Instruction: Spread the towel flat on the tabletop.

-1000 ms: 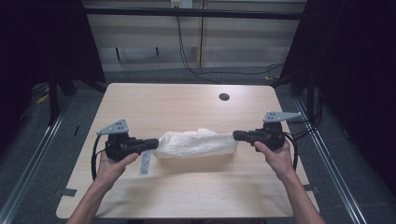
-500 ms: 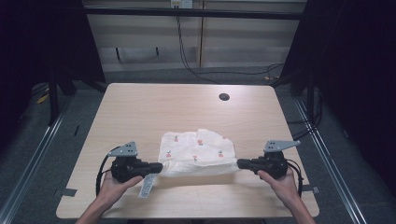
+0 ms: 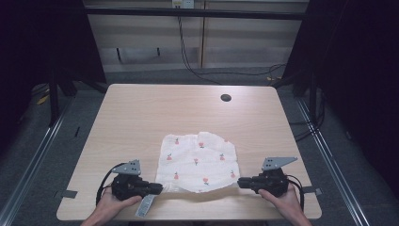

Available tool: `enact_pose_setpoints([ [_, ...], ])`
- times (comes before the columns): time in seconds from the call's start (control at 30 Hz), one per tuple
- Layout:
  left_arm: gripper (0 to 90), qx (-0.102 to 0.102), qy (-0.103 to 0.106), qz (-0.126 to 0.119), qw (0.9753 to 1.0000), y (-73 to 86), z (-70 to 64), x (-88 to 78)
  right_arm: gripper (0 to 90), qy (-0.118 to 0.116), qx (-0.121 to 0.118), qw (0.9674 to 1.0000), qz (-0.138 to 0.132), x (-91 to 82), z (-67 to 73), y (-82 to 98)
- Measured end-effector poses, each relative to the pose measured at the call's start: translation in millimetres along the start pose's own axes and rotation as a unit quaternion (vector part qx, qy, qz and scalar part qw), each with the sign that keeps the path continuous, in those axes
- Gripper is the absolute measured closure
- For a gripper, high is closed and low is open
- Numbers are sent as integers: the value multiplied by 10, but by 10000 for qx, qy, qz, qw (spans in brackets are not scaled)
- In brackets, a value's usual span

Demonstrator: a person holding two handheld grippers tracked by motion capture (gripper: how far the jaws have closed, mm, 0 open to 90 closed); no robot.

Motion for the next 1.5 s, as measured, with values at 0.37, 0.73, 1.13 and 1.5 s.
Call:
enact_pose_setpoints([
  [0.37,691,-196,-390,-14,9990,-179,328,71,698,333,-56,9994,-76,27,-136,-160],
  [0.73,651,-445,-765,234,9958,-237,733,291,628,1162,-19,9931,175,640,-661,-578],
  [1.13,625,-432,-809,211,9956,-213,713,280,866,1095,329,9934,77,1026,-833,-717],
  [1.5,618,-412,-849,245,9952,-217,698,288,795,244,-382,9989,131,967,-253,-707],
])
Point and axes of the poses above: each handheld gripper's, and its own axes: x roughly forward along the jaws, y roughly out of its underside, z roughly to its left, the point moved 3 cm from there along x, roughly forward along the jaws, and after that the axes turned 13 degrees about y, right-handed, at the moved point
